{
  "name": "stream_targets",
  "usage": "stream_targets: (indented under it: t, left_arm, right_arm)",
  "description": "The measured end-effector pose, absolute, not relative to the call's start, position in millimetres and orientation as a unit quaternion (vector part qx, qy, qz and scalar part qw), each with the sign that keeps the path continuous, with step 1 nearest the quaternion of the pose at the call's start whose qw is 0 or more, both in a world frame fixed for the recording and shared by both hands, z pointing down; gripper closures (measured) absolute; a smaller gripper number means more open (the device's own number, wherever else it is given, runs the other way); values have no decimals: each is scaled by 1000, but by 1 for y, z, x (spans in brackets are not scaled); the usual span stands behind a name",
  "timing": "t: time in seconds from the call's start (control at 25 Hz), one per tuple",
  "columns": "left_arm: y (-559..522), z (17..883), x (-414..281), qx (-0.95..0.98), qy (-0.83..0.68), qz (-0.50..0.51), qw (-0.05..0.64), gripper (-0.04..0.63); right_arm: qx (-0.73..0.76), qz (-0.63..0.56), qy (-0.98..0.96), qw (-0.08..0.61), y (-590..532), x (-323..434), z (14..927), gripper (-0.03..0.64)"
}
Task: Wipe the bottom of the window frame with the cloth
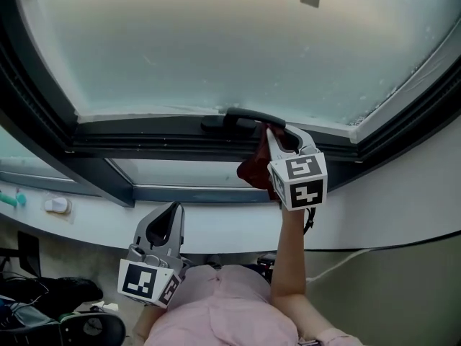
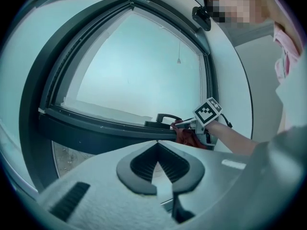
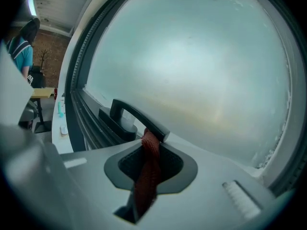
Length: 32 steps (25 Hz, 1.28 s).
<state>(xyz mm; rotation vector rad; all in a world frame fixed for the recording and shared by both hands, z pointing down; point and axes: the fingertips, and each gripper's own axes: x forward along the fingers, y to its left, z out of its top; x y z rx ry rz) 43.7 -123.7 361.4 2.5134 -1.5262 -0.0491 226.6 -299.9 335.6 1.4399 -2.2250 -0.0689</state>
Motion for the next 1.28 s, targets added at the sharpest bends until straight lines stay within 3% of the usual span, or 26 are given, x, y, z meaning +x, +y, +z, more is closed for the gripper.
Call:
stream_targets:
  t: [0.68,1.28]
  left_arm:
    - [-105,355,58,838,-538,-12,88,597]
    - [-102,358,67,839,-537,-14,86,598]
  right_arm:
    - [508,-34,-826,240,-301,230,335,568]
    - [556,-14,-796,239,-306,291,337,568]
